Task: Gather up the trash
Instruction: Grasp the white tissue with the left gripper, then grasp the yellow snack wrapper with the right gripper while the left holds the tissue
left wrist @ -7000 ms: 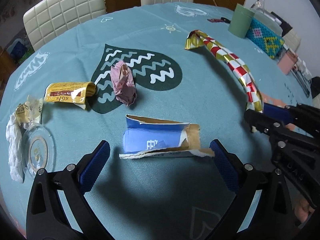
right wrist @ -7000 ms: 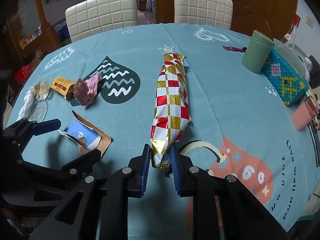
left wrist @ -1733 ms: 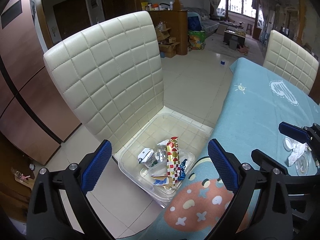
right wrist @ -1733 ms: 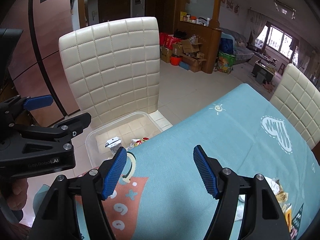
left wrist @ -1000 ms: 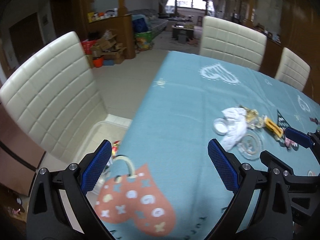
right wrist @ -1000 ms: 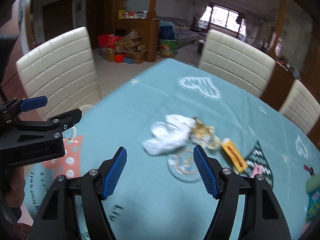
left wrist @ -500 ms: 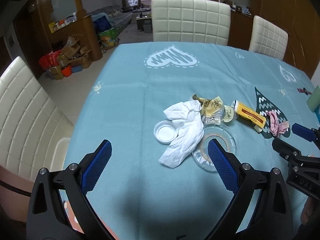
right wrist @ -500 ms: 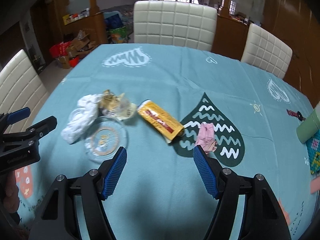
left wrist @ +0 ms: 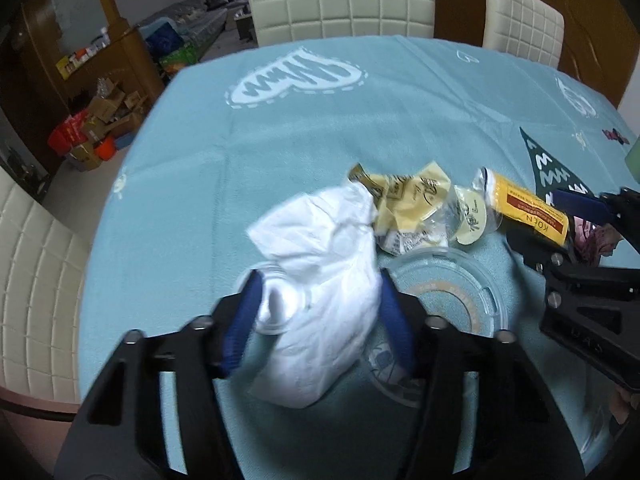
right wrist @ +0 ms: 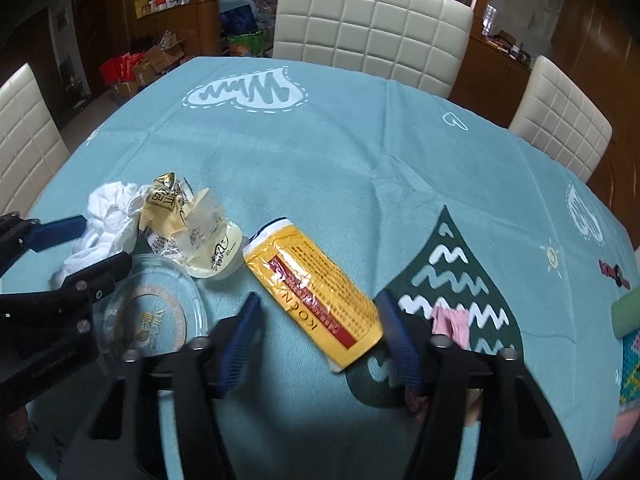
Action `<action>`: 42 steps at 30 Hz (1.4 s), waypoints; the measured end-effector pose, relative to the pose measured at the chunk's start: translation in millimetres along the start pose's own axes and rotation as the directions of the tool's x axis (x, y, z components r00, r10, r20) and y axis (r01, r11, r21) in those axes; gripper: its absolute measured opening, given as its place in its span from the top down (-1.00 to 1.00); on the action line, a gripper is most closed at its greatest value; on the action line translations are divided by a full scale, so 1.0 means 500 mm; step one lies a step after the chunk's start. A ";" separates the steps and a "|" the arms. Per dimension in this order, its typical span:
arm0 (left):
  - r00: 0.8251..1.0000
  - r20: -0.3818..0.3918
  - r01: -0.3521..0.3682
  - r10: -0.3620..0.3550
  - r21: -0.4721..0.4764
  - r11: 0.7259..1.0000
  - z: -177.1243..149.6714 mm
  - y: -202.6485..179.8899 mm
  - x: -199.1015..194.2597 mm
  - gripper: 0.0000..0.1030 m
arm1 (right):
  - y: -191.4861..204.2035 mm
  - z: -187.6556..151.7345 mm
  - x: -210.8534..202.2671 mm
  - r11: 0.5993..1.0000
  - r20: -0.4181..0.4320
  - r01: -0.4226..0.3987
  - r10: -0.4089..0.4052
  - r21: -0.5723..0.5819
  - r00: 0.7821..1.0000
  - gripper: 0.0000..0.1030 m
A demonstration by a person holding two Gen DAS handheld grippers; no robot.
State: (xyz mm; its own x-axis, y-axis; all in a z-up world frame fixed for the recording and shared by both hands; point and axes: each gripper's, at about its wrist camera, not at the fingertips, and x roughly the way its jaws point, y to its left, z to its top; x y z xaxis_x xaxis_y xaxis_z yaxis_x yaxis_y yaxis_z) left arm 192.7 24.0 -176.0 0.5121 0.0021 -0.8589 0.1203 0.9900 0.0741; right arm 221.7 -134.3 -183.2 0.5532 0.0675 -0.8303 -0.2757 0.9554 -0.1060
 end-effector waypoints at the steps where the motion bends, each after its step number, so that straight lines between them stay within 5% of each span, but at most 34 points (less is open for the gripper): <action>1: 1.000 -0.002 0.005 -0.005 0.002 1.000 -0.001 0.000 0.003 0.27 | 0.006 0.002 0.003 1.000 0.007 0.014 -0.014 -0.022 1.000 0.20; 6: 0.999 0.044 0.004 -0.004 0.004 1.000 -0.001 0.005 -0.017 0.58 | 0.023 0.005 -0.015 0.998 0.056 0.023 -0.019 -0.062 0.998 0.56; 13: 0.995 0.102 0.005 -0.004 -0.013 1.000 -0.008 0.018 -0.084 0.63 | 0.041 0.003 -0.075 0.998 0.103 0.004 0.003 -0.070 0.995 0.84; 29: 0.982 0.188 0.002 0.009 -0.061 0.998 -0.097 0.044 -0.238 0.64 | 0.122 -0.053 -0.229 0.990 0.186 -0.021 0.046 -0.137 0.982 0.96; 35: 0.984 0.175 -0.017 0.033 -0.091 0.996 -0.131 0.061 -0.248 0.64 | 0.116 -0.070 -0.205 0.995 0.077 -0.058 0.065 -0.085 0.995 0.95; 42: 0.989 0.145 -0.021 0.035 -0.096 0.995 -0.134 0.057 -0.232 0.64 | 0.105 -0.068 -0.185 0.997 0.064 -0.030 0.035 -0.073 0.997 0.94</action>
State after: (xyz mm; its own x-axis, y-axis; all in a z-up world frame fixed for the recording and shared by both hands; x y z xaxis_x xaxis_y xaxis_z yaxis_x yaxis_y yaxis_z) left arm 79.8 61.5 -108.1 0.6336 0.0162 -0.7735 0.0272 0.9987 0.0432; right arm 129.4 -100.0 -130.6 0.5920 0.1190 -0.7971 -0.3493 0.9292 -0.1207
